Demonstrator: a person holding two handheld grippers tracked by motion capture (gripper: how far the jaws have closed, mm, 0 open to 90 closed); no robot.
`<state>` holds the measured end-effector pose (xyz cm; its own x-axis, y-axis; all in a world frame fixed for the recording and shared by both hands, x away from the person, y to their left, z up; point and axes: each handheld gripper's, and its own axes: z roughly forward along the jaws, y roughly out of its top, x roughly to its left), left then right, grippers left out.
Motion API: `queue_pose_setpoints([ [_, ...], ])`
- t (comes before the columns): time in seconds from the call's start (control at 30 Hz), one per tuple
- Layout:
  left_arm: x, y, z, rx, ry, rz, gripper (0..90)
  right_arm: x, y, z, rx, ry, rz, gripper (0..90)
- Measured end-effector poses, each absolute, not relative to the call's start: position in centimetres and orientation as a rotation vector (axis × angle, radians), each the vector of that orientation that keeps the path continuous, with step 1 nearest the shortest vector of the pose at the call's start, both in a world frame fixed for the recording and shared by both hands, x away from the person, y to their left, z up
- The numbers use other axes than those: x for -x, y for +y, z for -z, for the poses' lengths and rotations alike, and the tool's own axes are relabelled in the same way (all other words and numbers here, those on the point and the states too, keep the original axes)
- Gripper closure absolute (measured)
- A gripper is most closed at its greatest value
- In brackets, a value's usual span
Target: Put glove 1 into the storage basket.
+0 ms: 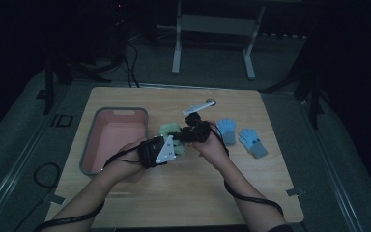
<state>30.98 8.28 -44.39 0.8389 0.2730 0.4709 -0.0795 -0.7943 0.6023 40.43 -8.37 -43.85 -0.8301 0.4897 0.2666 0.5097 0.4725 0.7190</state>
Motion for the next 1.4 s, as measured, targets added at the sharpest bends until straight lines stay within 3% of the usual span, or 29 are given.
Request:
queue_pose_setpoints([
  [0.73, -30.1, 16.6, 42.8, -2.438, 0.265, -0.806, 76.7, -41.2, 1.0, 42.4, 0.765, -2.666, 1.32, 71.5],
  [1.1, -29.8, 20.6, 44.7, -2.468, 0.323, -0.798, 76.6, -41.4, 6.3, 44.7, 0.719, -2.657, 1.274, 71.5],
  [1.4, -31.3, 22.8, 48.2, -2.506, 0.37, -0.691, 76.6, -42.4, 9.2, 48.1, 0.758, -2.687, 1.154, 70.7],
])
